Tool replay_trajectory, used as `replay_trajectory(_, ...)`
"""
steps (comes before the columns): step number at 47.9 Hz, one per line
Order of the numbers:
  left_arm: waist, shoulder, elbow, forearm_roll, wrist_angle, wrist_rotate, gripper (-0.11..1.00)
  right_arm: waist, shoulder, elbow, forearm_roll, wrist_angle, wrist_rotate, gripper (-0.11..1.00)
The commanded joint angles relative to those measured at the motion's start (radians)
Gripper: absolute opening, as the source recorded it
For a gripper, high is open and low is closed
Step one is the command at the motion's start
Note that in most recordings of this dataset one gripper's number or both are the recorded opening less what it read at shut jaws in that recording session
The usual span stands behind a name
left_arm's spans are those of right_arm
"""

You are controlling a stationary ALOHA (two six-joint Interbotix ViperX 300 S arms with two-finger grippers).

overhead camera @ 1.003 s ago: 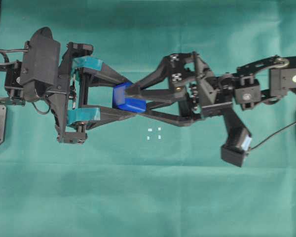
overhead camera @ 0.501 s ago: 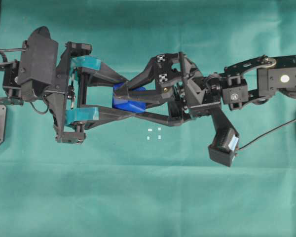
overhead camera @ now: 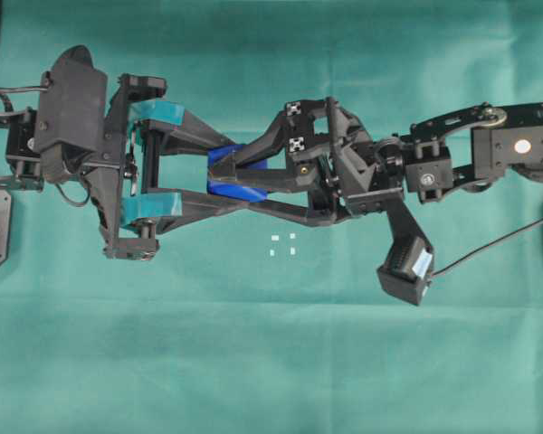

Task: Handover the blue block to the right arm after grasping it with the left arm, then place it in the designated position.
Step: 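Close the right gripper on the blue cube, then open the left gripper and pull the cube away with the right gripper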

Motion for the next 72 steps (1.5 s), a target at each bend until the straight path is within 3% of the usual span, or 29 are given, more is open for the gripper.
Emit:
replay_trajectory(1, -0.003, -0.011, -0.021, 0.002, -0.003, 0.003, 0.47, -0.003, -0.011, -0.034, 0.002, 0.002, 0.005, 0.60)
replay_trajectory(13, -0.002, -0.012, -0.021, 0.002, -0.003, -0.002, 0.49, -0.005, -0.012, -0.034, 0.002, 0.002, 0.005, 0.60)
replay_trajectory(21, -0.003, -0.018, -0.017, 0.000, -0.002, 0.000, 0.91, -0.005, -0.021, -0.028, 0.002, 0.002, 0.005, 0.60)
replay_trajectory(25, -0.002, -0.031, -0.012, 0.000, 0.006, -0.002, 1.00, -0.003, -0.034, -0.018, 0.002, 0.003, 0.005, 0.60)
replay_trajectory(51, -0.002, -0.147, 0.057, 0.000, 0.044, 0.000, 1.00, 0.003, -0.221, 0.149, 0.002, 0.043, 0.006, 0.60)
replay_trajectory(65, 0.018, -0.137, 0.049, 0.000, 0.044, 0.000, 1.00, 0.003, -0.230, 0.158, 0.002, 0.069, 0.006, 0.60)
replay_trajectory(72, 0.018, -0.137, 0.049, 0.000, 0.049, 0.000, 1.00, 0.006, -0.232, 0.160, 0.021, 0.115, 0.040, 0.60)
